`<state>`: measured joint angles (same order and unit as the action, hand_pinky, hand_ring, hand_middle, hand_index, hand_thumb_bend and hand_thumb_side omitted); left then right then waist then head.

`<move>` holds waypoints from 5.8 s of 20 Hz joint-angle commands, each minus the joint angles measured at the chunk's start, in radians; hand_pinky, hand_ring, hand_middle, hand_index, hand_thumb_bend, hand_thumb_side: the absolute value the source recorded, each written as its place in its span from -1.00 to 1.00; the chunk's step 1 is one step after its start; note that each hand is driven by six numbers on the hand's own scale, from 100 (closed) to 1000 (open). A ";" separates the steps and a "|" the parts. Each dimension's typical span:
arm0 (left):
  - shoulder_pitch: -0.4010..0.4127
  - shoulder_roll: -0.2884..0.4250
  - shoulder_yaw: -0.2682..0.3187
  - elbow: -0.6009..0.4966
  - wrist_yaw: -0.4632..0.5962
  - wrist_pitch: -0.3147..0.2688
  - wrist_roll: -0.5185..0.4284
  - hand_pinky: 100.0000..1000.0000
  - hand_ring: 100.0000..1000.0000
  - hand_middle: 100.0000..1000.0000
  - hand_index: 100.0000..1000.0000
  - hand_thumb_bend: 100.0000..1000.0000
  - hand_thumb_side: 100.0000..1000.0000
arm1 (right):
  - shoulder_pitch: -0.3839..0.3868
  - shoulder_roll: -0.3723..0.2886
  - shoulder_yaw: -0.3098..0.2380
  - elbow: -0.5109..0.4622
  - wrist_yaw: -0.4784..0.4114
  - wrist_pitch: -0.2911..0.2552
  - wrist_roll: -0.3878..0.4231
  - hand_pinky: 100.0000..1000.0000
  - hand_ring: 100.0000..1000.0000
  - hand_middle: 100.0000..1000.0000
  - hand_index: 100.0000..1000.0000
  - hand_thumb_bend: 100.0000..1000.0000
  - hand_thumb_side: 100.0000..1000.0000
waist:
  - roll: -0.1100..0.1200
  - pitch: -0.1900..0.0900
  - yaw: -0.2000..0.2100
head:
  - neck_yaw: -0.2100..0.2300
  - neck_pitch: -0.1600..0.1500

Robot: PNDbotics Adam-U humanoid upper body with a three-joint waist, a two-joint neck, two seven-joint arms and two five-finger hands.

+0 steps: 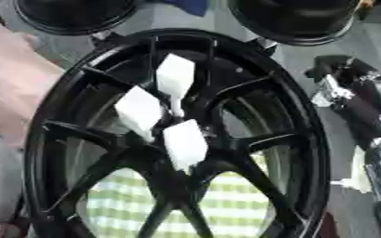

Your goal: Pull the pin out of the wheel hub.

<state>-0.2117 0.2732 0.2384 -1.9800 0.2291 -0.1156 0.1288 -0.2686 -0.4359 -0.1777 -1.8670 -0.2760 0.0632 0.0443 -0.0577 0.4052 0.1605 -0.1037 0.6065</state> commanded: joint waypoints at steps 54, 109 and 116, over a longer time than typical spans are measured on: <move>-0.065 0.747 -0.368 -0.020 -0.398 -0.059 -0.258 0.60 0.40 0.45 0.64 -1.00 0.40 | 0.069 -0.050 0.006 -0.009 0.030 0.003 0.005 0.80 0.43 0.05 0.33 -0.76 -0.48 | 0.069 -0.082 -0.064 | -0.015 0.128; -0.911 0.622 -0.782 0.064 -0.199 0.351 -1.035 0.74 0.61 0.68 0.84 -0.93 -0.20 | 0.059 -0.038 0.034 0.022 0.003 0.022 0.042 0.80 0.42 0.06 0.32 -0.75 -0.44 | 0.087 -0.107 -0.123 | 0.093 0.127; -0.907 0.624 -0.793 0.066 -0.226 0.332 -1.036 0.70 0.54 0.56 0.82 -0.87 -0.28 | 0.058 -0.031 0.035 0.025 0.001 0.026 0.043 0.80 0.41 0.05 0.31 -0.75 -0.44 | 0.086 -0.101 -0.125 | 0.099 0.124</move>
<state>-1.1033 0.8807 -0.5580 -1.9110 0.0096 0.2163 -0.9018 -0.2018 -0.4530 -0.1407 -1.8333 -0.2668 0.0882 0.0875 0.0300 0.3213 0.0368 -0.0099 0.7438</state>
